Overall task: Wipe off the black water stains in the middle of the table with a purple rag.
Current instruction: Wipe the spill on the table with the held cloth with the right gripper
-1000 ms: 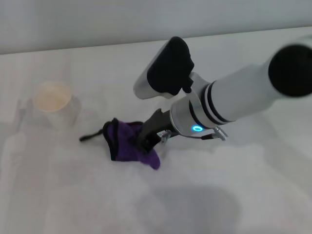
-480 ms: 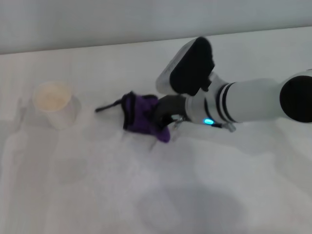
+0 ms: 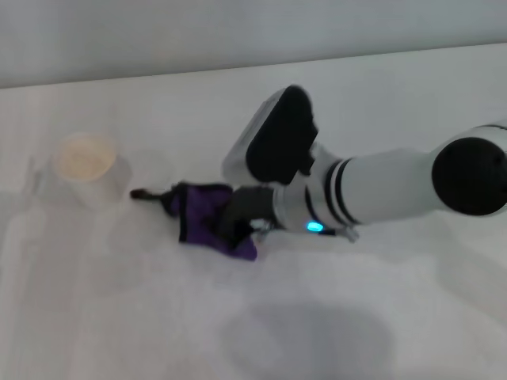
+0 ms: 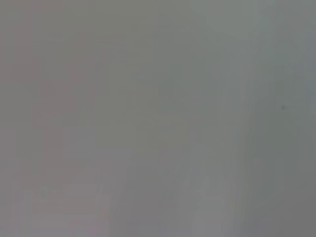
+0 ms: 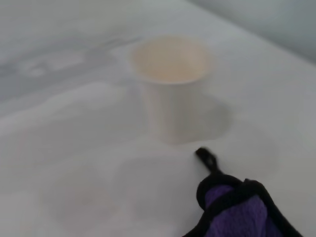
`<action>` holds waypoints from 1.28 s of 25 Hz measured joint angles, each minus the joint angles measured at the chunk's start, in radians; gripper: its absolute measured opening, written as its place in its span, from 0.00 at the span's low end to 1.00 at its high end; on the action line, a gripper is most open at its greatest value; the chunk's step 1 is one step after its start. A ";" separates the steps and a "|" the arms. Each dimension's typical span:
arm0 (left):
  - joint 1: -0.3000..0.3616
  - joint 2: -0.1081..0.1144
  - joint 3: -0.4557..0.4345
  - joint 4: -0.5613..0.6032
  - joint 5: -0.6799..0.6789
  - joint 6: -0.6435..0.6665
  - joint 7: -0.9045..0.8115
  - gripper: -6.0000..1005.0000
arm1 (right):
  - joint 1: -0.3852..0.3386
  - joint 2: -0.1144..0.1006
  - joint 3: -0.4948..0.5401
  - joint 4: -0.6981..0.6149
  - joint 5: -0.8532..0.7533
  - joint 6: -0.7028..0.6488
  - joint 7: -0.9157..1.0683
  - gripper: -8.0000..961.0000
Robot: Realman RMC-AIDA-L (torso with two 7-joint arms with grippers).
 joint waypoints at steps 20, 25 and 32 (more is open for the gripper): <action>-0.023 0.000 0.000 -0.009 0.003 0.003 0.006 0.88 | -0.023 -0.009 0.217 0.170 0.080 -0.067 -0.195 0.11; -0.023 0.000 0.000 -0.009 0.002 0.003 0.003 0.88 | -0.027 -0.003 0.229 0.186 0.092 -0.062 -0.207 0.11; -0.024 0.000 0.000 -0.009 0.003 0.002 0.001 0.88 | 0.018 0.002 0.010 0.145 0.244 -0.055 -0.208 0.11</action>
